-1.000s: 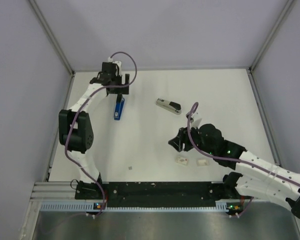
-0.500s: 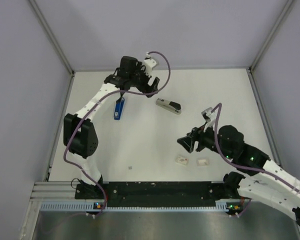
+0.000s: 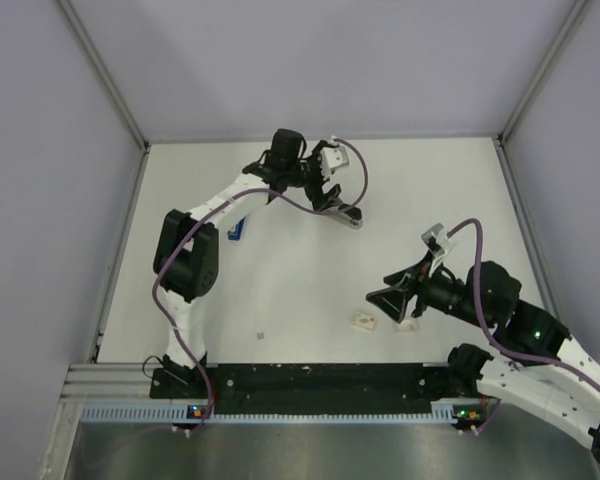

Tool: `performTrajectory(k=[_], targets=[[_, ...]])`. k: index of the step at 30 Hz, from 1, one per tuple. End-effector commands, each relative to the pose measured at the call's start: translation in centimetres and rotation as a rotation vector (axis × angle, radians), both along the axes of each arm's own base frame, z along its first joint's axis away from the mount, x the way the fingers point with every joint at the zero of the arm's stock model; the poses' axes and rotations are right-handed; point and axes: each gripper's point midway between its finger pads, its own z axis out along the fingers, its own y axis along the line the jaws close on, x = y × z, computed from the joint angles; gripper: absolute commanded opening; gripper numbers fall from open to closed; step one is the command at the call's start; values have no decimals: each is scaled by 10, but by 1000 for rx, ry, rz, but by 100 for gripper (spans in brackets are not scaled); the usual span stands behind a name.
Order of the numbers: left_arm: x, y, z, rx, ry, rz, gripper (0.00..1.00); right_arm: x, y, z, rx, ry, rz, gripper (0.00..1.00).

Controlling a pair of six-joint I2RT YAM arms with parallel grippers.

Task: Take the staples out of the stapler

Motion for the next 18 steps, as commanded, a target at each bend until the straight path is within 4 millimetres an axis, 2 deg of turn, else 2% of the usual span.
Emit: performTrajectory(k=[1,8,18], targets=[[3,-28,2,-31,-63,-143,98,-6,-1,4,18,-13,29,71],[3,-38,-23,54,-15,-207,97,-5,-1,-7,-14,-12,29,72],[2,-40,-56,141,35,-256,98,-2,2,-14,-39,-14,38,73]])
